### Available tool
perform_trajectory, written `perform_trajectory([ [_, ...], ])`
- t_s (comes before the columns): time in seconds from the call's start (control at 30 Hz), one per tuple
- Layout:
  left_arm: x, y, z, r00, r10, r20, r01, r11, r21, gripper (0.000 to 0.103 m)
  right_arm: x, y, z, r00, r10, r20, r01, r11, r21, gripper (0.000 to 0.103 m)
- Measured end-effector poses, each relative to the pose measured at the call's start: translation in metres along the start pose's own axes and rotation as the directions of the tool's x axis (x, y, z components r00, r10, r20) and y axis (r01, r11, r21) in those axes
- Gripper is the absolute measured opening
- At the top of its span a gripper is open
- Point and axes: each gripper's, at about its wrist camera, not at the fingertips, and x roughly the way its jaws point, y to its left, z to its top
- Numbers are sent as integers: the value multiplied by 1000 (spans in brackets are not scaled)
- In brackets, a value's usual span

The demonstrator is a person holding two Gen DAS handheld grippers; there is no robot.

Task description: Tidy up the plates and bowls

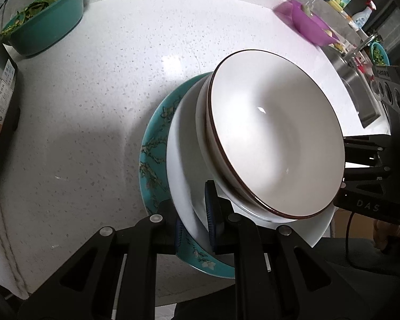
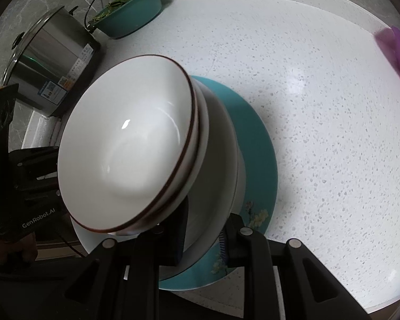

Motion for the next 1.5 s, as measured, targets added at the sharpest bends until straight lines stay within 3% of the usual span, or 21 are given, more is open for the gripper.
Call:
perform_trajectory([
  [0.33, -5, 1, -10, 999, -4, 42, 5, 1000, -21, 16, 4, 8, -2, 999, -25, 20, 25, 1000, -9, 26],
  [0.43, -14, 4, -13, 998, 23, 66, -21, 999, -37, 31, -2, 13, -3, 998, -52, 39, 52, 999, -13, 29],
  [0.5, -25, 7, -17, 996, 22, 87, -17, 998, -57, 40, -9, 12, -6, 997, -64, 51, 64, 998, 1, 37],
  [0.53, -30, 7, -20, 994, 47, 95, -42, 997, -62, 57, -14, 11, -10, 996, -68, 58, 68, 998, 12, 48],
  [0.57, -36, 6, -22, 993, 62, 104, -55, 996, -65, 66, -18, 10, -12, 996, -68, 65, 67, 998, 18, 60],
  [0.7, -65, 3, -32, 981, 95, 171, -79, 992, -95, 74, -42, 10, -24, 990, -81, 117, 79, 997, 26, 76],
  [0.73, -70, 2, -35, 977, 105, 187, -88, 991, -99, 75, -50, 11, -28, 987, -83, 136, 79, 996, 31, 85],
  [0.8, -85, -5, -40, 964, 121, 238, -96, 989, -114, 75, -63, 13, -34, 983, -80, 167, 75, 997, 32, 90],
  [0.87, -102, -14, -49, 946, 126, 299, -89, 987, -135, 85, -76, 17, -40, 976, -91, 199, 86, 996, 34, 103],
  [0.97, -128, -32, -67, 921, 133, 365, -88, 987, -137, 99, -96, 20, -55, 967, -86, 241, 75, 996, 53, 103],
  [1.03, -137, -42, -75, 917, 127, 379, -84, 988, -128, 102, -108, 22, -66, 960, -96, 262, 79, 994, 77, 103],
  [1.2, -151, -53, -89, 921, 111, 374, -39, 980, -193, 102, -132, 30, -93, 944, -139, 298, 104, 986, 132, 103],
  [1.27, -158, -52, -97, 920, 158, 359, -87, 975, -206, 102, -142, 33, -101, 931, -176, 319, 129, 979, 160, 103],
  [1.37, -167, -56, -105, 903, 198, 380, -129, 971, -199, 102, -151, 40, -107, 917, -225, 329, 163, 965, 206, 103],
  [1.5, -180, -47, -111, 894, 146, 424, -76, 981, -178, 102, -156, 55, -105, 894, -304, 330, 229, 941, 248, 103],
])
